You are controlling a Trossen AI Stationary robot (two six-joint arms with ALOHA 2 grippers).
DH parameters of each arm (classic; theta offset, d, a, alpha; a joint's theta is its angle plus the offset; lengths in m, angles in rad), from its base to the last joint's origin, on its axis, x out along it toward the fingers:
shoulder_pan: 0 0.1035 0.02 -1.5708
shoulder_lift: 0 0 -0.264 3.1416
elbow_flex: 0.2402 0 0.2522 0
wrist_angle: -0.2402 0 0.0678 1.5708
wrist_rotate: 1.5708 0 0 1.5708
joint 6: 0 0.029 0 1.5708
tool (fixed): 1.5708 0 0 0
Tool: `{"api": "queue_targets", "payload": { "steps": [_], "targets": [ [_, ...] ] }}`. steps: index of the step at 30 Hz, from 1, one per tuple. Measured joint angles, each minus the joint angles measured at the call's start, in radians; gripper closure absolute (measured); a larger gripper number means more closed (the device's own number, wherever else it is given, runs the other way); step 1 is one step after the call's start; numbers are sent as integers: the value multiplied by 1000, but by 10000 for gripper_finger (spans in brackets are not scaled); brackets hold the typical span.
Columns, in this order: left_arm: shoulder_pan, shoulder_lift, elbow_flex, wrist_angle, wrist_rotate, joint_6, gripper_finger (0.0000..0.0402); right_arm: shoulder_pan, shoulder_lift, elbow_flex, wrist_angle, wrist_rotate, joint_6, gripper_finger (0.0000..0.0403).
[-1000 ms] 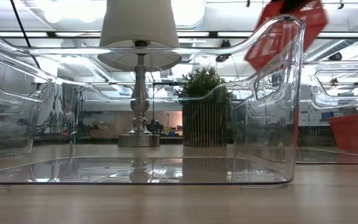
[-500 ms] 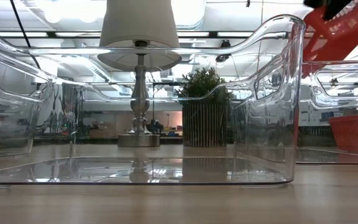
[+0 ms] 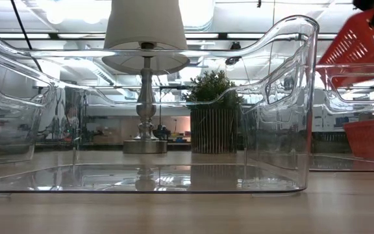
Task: Stack baskets by color
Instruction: Stack the left orange bin on the orange bins
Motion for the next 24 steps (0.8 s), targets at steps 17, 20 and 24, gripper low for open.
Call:
{"api": "queue_targets", "payload": {
  "steps": [17,20,24],
  "targets": [
    [0,2,-2,29,1,-2,243,249,-11,-203,44,123,300,394],
    [0,2,-3,43,1,-2,243,269,-11,-225,46,123,340,394],
    [0,2,-3,49,2,-2,243,275,-11,-232,49,123,331,394]
  ]
}}
